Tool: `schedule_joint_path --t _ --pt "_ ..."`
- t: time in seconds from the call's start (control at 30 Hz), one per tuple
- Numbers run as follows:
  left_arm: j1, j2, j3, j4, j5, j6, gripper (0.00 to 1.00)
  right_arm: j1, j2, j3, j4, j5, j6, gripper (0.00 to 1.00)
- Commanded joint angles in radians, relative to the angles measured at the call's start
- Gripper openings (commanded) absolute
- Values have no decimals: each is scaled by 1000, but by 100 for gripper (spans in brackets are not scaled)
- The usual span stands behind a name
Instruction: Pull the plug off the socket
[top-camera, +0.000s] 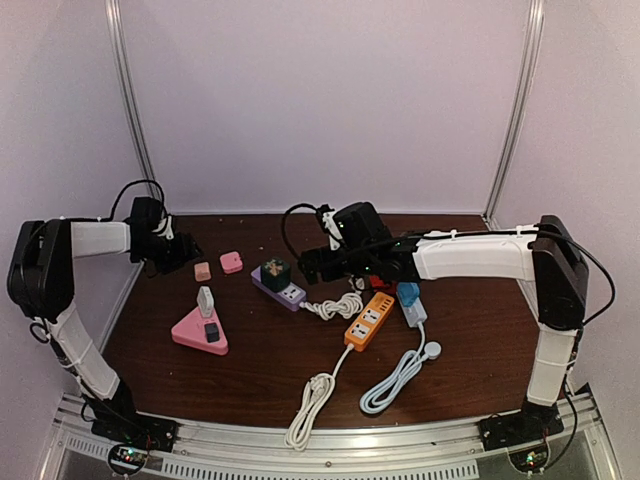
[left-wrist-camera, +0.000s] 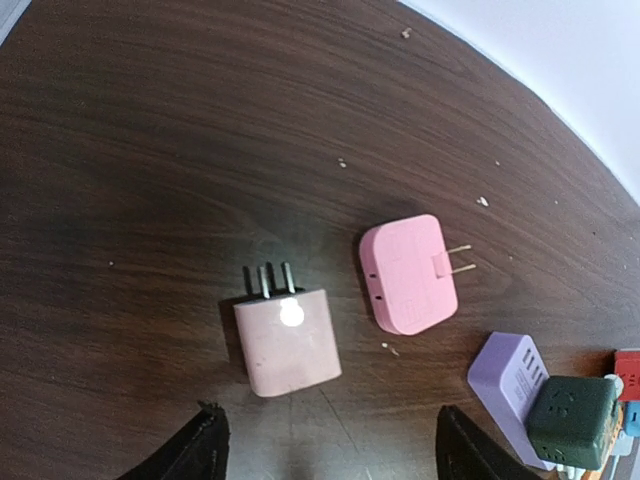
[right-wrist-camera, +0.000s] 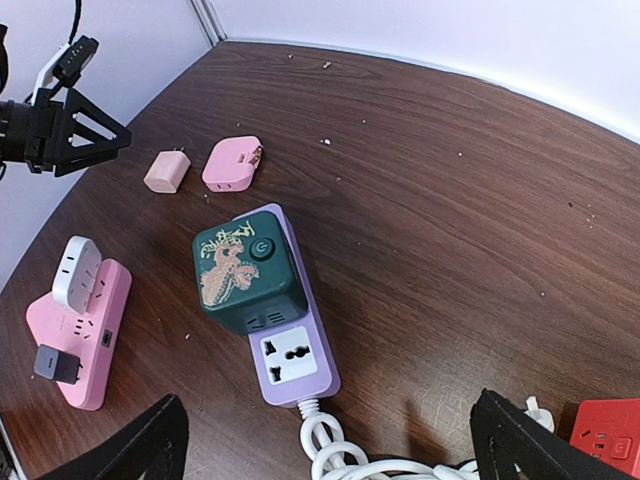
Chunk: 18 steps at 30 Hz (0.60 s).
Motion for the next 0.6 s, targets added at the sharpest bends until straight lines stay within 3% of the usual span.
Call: schedule_joint_path --t 0.0,0.23,0.57 --pt "-83 -85 46 -103 -101 83 73 -11 -16 -5 -11 11 -20 100" --pt "-196 -186 18 -151 -145 62 73 -15 31 46 -22 -65 -63 100" --pt "-247 -344 -69 -160 -103 4 73 4 253 322 -122 -141 -138 99"
